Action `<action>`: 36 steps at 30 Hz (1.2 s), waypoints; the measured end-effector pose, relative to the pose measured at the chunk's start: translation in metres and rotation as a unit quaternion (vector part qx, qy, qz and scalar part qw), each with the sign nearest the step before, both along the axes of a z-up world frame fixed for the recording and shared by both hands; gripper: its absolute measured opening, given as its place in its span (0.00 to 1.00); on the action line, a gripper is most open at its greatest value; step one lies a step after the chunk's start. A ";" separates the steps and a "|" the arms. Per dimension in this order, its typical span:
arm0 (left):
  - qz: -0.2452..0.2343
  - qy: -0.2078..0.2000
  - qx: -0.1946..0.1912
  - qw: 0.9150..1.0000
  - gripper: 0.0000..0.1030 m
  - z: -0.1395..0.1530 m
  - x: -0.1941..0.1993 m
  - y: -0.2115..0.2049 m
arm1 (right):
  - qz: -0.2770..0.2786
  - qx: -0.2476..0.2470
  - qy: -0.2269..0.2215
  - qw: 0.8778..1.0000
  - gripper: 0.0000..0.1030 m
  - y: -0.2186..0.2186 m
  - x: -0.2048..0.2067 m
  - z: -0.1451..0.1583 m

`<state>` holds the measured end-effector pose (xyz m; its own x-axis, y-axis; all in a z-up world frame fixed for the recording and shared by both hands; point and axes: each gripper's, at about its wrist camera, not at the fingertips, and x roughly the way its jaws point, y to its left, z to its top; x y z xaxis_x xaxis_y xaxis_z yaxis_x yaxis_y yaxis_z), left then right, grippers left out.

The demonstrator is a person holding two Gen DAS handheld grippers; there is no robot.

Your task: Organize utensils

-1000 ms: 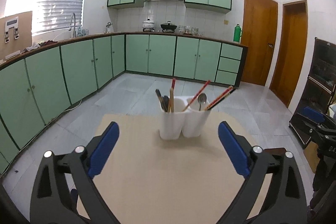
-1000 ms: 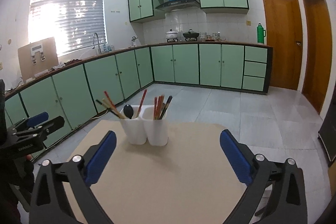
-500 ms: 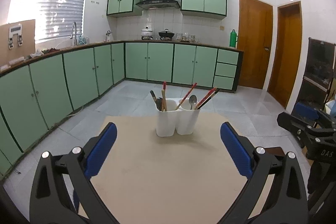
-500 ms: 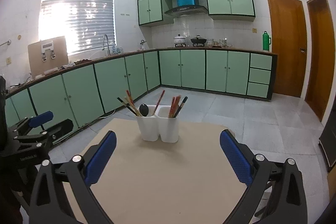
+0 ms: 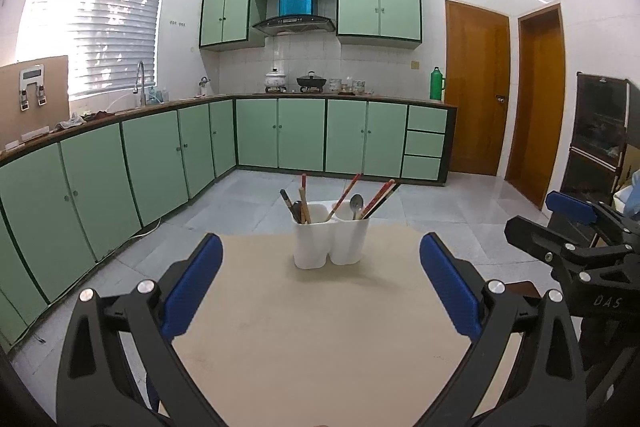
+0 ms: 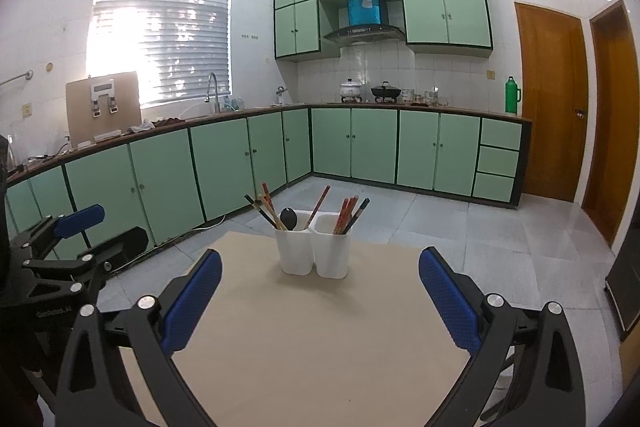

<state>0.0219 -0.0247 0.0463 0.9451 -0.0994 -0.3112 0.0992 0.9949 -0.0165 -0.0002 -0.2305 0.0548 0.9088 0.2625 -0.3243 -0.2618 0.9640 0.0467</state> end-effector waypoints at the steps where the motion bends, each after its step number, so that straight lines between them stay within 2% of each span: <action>1: 0.000 -0.002 0.000 1.000 0.93 0.000 -0.002 0.000 | 0.001 0.001 -0.001 1.000 0.94 0.000 -0.002 0.001; 36: 0.006 -0.013 -0.006 1.000 0.93 -0.003 -0.014 0.008 | 0.004 -0.006 -0.002 1.000 0.94 0.007 -0.010 0.001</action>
<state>0.0081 -0.0171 0.0436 0.9539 -0.0920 -0.2858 0.0881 0.9958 -0.0263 -0.0099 -0.2237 0.0557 0.9077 0.2665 -0.3241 -0.2700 0.9622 0.0351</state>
